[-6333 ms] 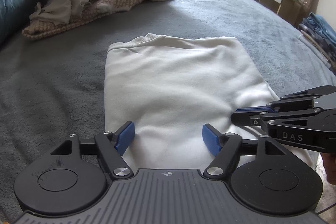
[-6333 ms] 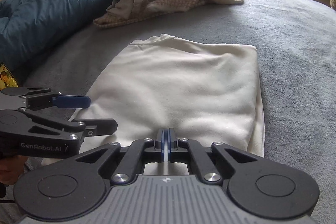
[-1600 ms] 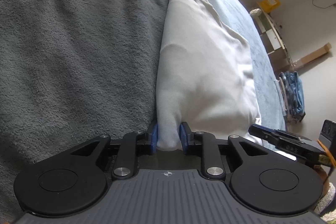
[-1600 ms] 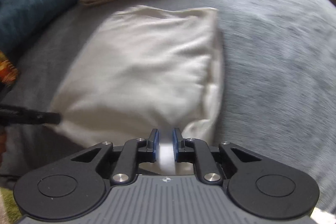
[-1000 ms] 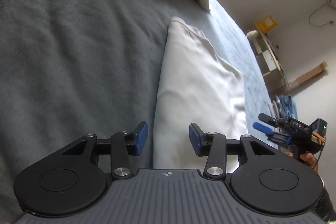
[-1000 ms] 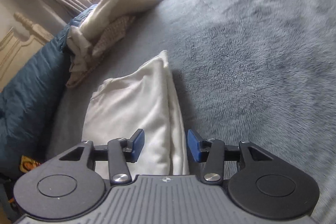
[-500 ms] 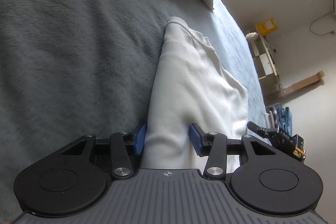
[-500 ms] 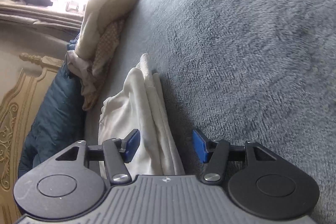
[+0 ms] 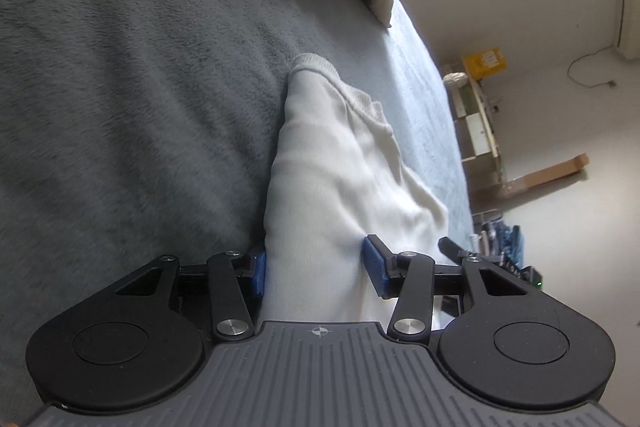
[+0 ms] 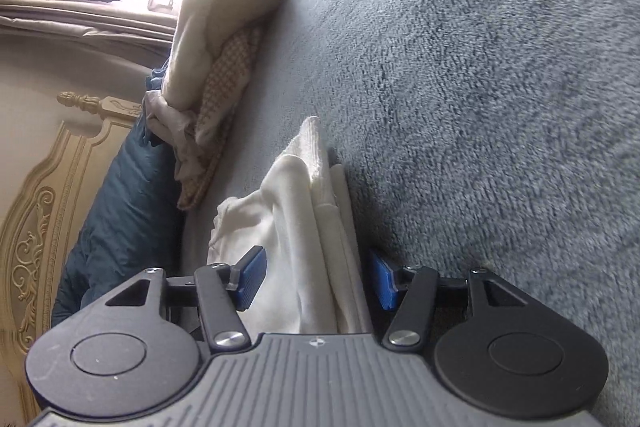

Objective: Fold clothes
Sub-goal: 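Pinch the folded sweatshirt edge with the right gripper while the left gripper pinches beside it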

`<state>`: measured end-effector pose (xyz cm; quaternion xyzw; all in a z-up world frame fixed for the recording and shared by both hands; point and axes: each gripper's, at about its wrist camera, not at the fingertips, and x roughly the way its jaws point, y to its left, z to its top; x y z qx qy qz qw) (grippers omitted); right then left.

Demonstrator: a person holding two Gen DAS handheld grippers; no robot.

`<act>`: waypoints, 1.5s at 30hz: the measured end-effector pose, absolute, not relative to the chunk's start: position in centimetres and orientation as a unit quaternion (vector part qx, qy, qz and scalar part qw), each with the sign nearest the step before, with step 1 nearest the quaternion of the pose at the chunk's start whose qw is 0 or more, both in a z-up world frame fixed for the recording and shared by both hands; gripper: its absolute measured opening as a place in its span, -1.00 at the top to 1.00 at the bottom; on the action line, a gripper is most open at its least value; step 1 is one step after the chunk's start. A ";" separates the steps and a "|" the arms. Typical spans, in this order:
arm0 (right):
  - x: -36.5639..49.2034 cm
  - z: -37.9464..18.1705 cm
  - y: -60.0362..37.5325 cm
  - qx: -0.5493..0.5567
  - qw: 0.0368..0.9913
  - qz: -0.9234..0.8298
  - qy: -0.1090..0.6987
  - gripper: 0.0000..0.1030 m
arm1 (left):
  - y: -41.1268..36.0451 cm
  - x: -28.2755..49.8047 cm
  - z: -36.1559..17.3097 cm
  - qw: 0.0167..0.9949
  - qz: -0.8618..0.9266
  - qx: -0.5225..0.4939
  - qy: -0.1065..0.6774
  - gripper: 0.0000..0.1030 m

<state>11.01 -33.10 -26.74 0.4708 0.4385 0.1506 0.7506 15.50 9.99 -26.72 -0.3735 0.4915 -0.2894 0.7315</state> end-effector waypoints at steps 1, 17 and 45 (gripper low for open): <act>11.2 -26.8 -33.0 0.470 0.751 0.152 0.438 -0.13 | 9.9 15.8 -26.9 0.728 -0.292 -0.378 0.491 0.09; 11.5 -26.5 -33.3 0.478 0.756 0.142 0.425 -0.12 | 9.9 18.0 -28.0 0.694 -0.345 -0.406 0.484 0.12; 11.6 -25.5 -32.9 0.431 0.749 0.091 0.495 -0.15 | 10.9 18.0 -29.5 0.658 -0.402 -0.418 0.480 0.11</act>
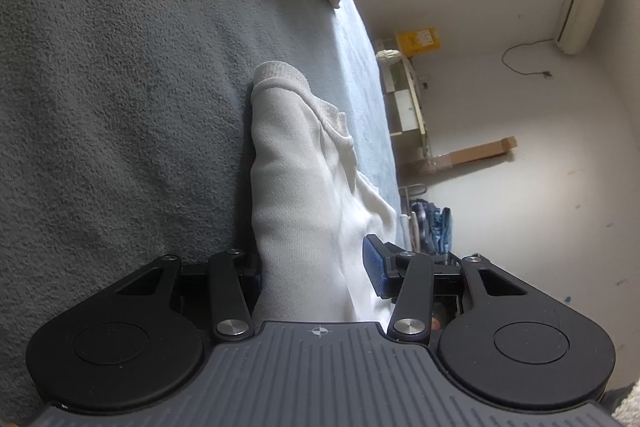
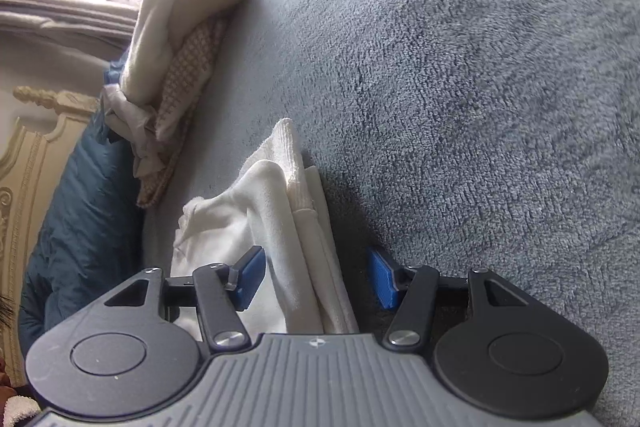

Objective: Fold clothes
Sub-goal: 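Pinch the folded sweatshirt edge with the right gripper while the left gripper pinches beside it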

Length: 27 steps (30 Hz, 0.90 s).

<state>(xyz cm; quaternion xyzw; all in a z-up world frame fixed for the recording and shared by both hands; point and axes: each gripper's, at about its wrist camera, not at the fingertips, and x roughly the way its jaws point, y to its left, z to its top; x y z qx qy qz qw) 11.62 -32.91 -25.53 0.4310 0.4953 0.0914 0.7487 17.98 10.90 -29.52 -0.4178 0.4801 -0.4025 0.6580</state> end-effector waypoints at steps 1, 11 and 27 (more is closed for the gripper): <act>11.9 -25.4 -32.7 0.425 0.748 0.091 0.502 -0.18 | 11.0 18.0 -29.6 0.657 -0.405 -0.419 0.479 0.11; 14.4 -24.1 -30.6 0.355 0.733 0.080 0.575 -0.39 | 11.2 18.0 -29.8 0.649 -0.420 -0.429 0.467 0.11; 17.7 -24.8 -29.9 0.278 0.682 0.154 0.659 -0.40 | 11.1 17.2 -28.9 0.681 -0.406 -0.397 0.462 0.10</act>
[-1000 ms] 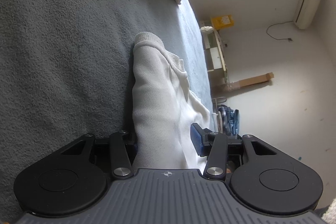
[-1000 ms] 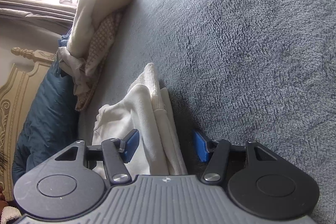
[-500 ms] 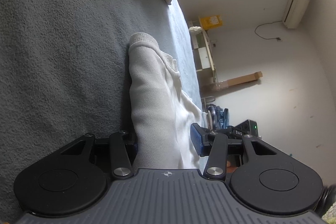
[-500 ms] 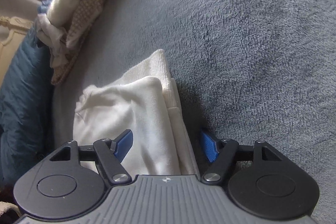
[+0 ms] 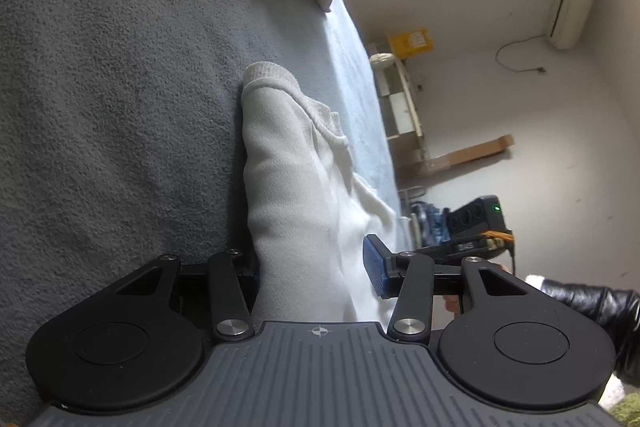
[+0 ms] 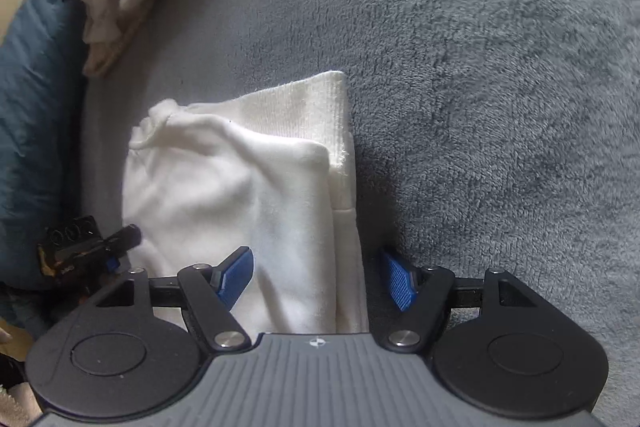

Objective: Fold clothes
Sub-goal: 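Pinch the folded sweatshirt edge with the right gripper while the left gripper pinches beside it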

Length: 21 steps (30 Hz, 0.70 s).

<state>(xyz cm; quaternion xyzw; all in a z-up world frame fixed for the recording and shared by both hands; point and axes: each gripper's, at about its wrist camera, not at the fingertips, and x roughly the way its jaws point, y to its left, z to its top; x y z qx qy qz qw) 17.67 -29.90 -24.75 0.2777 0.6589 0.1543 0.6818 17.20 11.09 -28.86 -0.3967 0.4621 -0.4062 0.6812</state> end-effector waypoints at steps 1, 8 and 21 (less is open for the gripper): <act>17.0 -25.0 -30.3 0.288 0.689 0.162 0.645 -0.40 | 11.1 17.1 -28.8 0.686 -0.408 -0.391 0.458 0.11; 15.8 -25.7 -32.0 0.341 0.707 0.188 0.590 -0.40 | 10.3 16.5 -28.0 0.714 -0.388 -0.361 0.458 0.12; 17.2 -27.6 -32.5 0.404 0.758 0.249 0.447 -0.19 | 9.5 17.4 -27.6 0.730 -0.346 -0.353 0.473 0.19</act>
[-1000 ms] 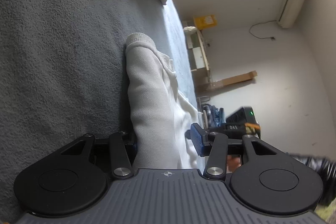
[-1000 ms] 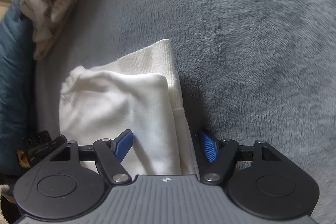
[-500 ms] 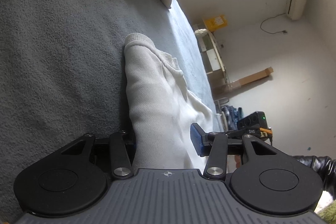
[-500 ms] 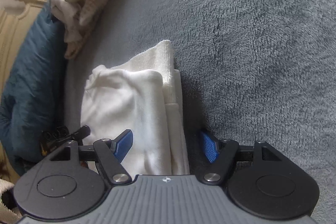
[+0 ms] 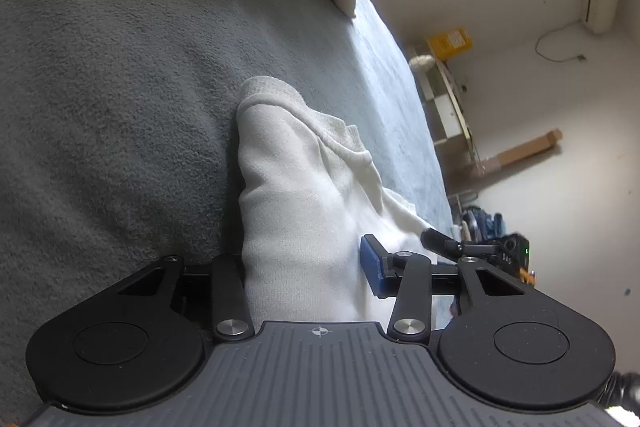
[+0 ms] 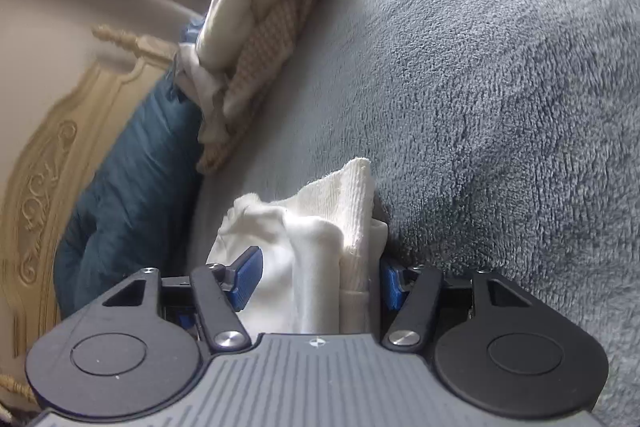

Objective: Fold clothes
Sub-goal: 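Pinch the folded sweatshirt edge with the right gripper while the left gripper pinches beside it, then close both grippers on the sweatshirt and lift it off the blanket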

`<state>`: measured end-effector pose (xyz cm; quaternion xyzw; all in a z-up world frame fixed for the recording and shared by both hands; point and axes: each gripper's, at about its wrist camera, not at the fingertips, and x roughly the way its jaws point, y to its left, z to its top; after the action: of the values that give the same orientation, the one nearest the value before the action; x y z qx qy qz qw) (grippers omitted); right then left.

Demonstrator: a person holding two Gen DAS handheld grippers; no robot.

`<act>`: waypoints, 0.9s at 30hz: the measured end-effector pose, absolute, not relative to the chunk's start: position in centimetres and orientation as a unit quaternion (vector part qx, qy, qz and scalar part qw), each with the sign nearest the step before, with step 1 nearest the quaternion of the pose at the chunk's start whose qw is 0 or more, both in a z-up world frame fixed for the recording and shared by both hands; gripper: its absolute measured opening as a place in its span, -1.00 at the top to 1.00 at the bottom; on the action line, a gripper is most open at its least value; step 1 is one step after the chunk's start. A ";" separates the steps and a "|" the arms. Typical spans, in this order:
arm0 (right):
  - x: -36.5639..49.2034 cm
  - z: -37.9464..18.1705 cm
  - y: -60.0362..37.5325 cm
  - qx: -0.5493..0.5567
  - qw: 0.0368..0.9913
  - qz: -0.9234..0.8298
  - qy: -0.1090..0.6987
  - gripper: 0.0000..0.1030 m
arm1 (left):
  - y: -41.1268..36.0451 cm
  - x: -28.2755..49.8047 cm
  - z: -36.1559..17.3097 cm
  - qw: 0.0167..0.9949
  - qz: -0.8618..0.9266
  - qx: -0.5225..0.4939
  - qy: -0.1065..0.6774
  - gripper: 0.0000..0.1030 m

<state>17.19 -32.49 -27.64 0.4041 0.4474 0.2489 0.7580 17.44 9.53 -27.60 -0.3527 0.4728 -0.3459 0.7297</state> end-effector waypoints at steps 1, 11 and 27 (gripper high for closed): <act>16.9 -27.5 -32.6 0.400 0.756 0.254 0.452 -0.18 | 9.5 17.2 -27.6 0.731 -0.345 -0.352 0.472 0.20; 15.1 -27.8 -32.0 0.389 0.731 0.275 0.489 0.15 | 9.5 17.8 -27.8 0.721 -0.356 -0.342 0.487 0.27; 12.9 -21.5 -28.6 0.303 0.808 0.257 0.436 0.65 | 9.3 14.3 -24.0 0.771 -0.354 -0.345 0.403 0.69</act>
<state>12.90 -28.60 -21.50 0.3027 0.4359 0.2571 0.8076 14.31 9.29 -24.00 -0.3447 0.4031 -0.3535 0.7705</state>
